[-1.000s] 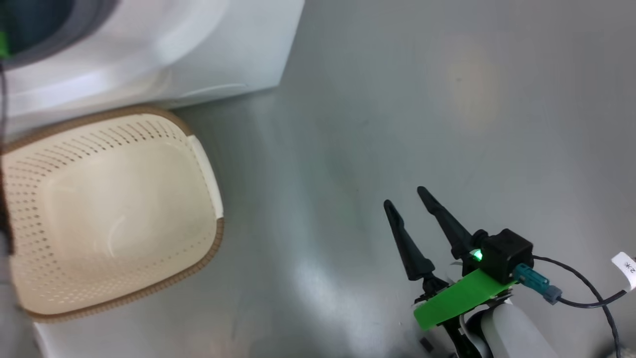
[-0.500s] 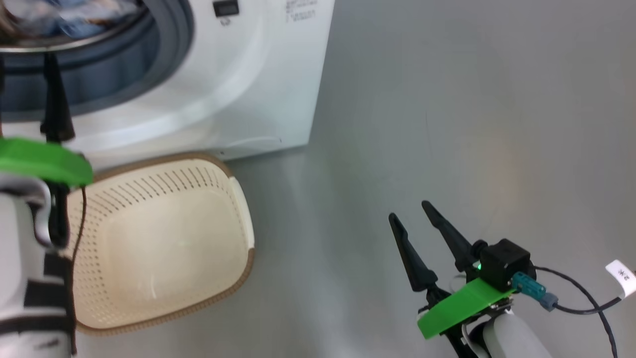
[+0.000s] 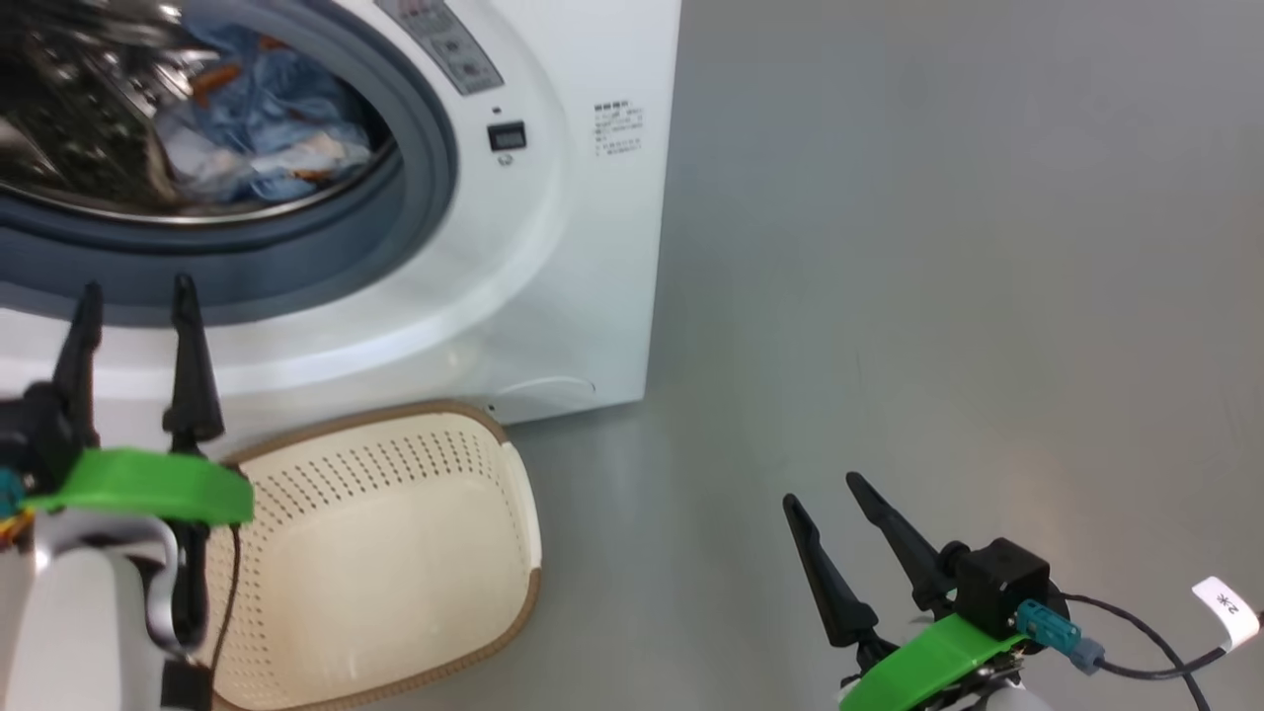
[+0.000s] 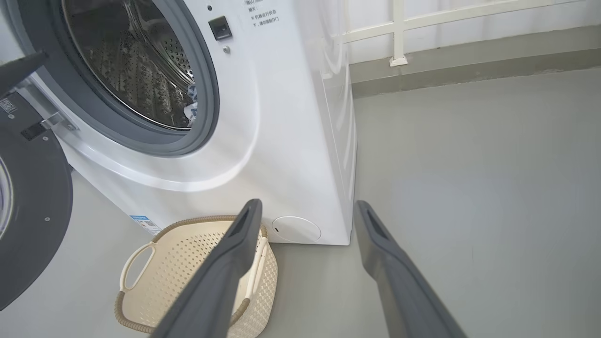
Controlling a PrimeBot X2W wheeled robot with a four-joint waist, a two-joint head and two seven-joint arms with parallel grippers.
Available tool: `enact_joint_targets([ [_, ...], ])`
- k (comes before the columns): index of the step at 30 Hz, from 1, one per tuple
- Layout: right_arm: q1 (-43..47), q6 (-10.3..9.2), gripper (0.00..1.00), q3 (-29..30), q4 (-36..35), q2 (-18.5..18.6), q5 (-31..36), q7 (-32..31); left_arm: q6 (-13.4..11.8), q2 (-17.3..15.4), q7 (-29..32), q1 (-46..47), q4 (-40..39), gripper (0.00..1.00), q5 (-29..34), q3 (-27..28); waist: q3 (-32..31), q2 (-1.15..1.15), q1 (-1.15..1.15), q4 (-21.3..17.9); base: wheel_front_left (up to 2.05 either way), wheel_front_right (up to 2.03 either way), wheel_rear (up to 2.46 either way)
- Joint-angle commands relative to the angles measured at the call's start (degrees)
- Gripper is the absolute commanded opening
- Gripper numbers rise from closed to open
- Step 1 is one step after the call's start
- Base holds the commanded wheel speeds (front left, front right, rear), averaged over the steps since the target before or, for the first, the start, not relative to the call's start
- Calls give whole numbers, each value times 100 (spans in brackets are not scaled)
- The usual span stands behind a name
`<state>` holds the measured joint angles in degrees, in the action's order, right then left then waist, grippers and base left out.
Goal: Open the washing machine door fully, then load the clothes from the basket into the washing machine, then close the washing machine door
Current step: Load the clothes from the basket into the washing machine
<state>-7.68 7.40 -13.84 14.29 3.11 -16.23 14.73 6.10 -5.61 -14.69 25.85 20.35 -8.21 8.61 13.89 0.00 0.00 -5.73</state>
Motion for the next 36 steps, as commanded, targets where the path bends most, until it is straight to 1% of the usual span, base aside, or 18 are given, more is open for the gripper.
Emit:
enact_joint_targets([
  [1, 109, 9, 100, -109, -108, -24, 39, 27, -48, -123, -30, -177, -260, 100, 37, 206, -288, 0, 0, 116, 0, 0, 0],
  [4, 151, 9, 100, -105, -126, -24, 36, 27, -85, -63, -30, -378, -439, 100, 11, 270, -378, 0, 0, 133, 0, 0, 0],
  [7, 229, 9, 100, -126, -133, -24, 50, 27, -95, -20, -30, -711, -671, 100, -86, 454, -530, 0, 0, 142, 0, 0, 0],
  [12, 355, 9, 100, -62, -187, -24, 203, 27, -142, 82, -30, -1389, -1195, 100, -38, 499, -751, 0, 0, 172, 0, 0, 0],
  [16, 458, 9, 100, 71, -271, -24, 251, 27, -255, 138, -30, -1918, -1508, 100, 108, 440, -871, 0, 0, 188, 0, 0, 0],
  [22, 525, 9, 100, 280, -427, -23, 418, 27, -404, 219, -30, -2551, -1854, 100, 157, 265, -990, 0, 0, 217, 0, 0, 0],
  [25, 522, 9, 100, 385, -558, -9, 565, 27, -413, 236, -30, -2871, -1989, 100, 198, 150, -1032, 0, 0, 206, 0, 0, 0],
  [30, 532, 9, 100, 473, -685, -4, 698, 27, -441, 254, -30, -3355, -2110, 100, 179, -5, -1093, 0, 0, 185, 0, 0, 0],
  [36, 560, 9, 100, 536, -733, -4, 740, 27, -559, 268, -30, -3766, -2343, 100, -50, -128, -1157, 0, 0, 161, 0, 0, 0],
])
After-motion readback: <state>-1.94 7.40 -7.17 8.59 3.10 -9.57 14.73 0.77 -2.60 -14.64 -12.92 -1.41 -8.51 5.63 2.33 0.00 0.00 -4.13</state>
